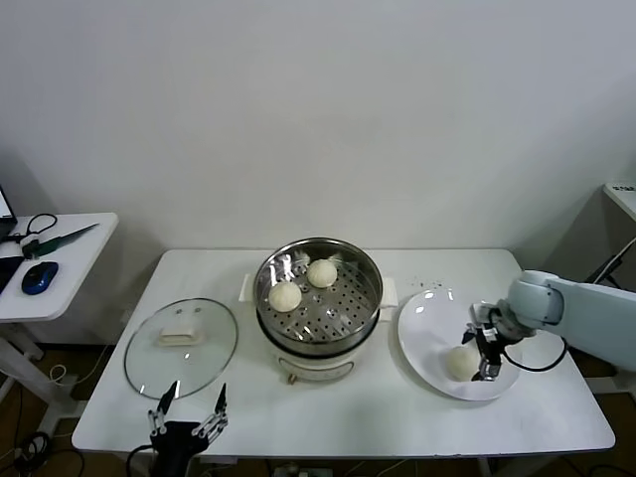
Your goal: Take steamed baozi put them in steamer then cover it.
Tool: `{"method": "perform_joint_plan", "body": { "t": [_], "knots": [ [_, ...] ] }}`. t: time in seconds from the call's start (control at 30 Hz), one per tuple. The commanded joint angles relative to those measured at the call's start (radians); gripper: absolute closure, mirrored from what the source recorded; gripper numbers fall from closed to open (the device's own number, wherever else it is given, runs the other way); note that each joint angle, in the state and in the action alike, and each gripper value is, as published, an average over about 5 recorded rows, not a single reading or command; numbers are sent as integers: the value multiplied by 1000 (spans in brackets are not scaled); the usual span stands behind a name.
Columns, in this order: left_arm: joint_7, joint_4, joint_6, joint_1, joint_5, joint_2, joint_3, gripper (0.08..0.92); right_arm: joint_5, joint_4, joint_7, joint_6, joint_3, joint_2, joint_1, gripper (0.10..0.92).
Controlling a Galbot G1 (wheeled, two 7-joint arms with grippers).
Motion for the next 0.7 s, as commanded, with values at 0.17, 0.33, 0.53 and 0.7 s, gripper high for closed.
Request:
{"method": "perform_joint_plan", "body": {
  "t": [0.17,0.33,0.53,0.7],
  "knots": [
    [-1,2,1,-2,-1,1,-1,177,-16,-27,25,-18,69,19,-75,229],
    [0,3,2,-6,-1,0,0,177,-13,-14,2,-12,45,13,-38,274],
    [-1,3,1,-6,-1,-2,2,177,-3,-5,-22,1,1,15,43,312],
    [-2,1,1,-5,0,-4,4,177,28,6,-62,35,-127,41,214,337]
  ]
}}
